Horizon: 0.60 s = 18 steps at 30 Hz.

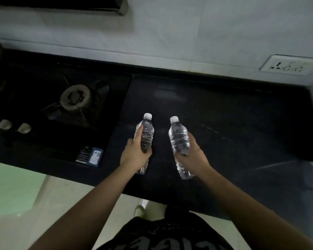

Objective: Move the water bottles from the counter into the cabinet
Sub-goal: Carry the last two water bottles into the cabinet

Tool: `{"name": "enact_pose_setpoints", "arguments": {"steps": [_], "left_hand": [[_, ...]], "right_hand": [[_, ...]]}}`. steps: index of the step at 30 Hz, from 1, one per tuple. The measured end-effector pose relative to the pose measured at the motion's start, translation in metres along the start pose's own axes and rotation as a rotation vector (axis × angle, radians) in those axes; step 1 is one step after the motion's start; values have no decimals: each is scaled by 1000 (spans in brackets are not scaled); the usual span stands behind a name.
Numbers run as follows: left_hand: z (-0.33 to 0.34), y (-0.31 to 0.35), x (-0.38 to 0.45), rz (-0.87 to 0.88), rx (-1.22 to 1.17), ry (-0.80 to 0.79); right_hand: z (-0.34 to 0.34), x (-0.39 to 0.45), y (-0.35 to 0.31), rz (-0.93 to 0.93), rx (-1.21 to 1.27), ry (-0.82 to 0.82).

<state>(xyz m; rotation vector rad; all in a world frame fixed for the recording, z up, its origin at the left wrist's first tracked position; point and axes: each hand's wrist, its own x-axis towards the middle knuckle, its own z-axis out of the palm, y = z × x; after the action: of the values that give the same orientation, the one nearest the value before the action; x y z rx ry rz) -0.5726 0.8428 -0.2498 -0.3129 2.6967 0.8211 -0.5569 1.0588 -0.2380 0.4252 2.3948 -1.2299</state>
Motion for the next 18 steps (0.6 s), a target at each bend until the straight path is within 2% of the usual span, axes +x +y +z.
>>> {"name": "enact_pose_setpoints", "arguments": {"steps": [2,4,6,11,14,18], "left_hand": [[-14,-9,-12,3,-248,-52],[-26,-17,-32,-67,-513,-123],[-35,-26,-54,-145,-748,-220],[-62,-47,-106,-197,-1247,-511],[-78,-64,-131,-221,-1440,-657],[-93,-86,-157,-222,-1540,-754]], "right_hand": [[-10,-18,3,92,204,-43],[-11,-46,9,169,455,-117],[-6,-79,15,199,715,-177],[31,-148,17,250,1224,-351],[47,-176,4,191,1370,-389],[59,-199,-17,107,1386,-352]]}}
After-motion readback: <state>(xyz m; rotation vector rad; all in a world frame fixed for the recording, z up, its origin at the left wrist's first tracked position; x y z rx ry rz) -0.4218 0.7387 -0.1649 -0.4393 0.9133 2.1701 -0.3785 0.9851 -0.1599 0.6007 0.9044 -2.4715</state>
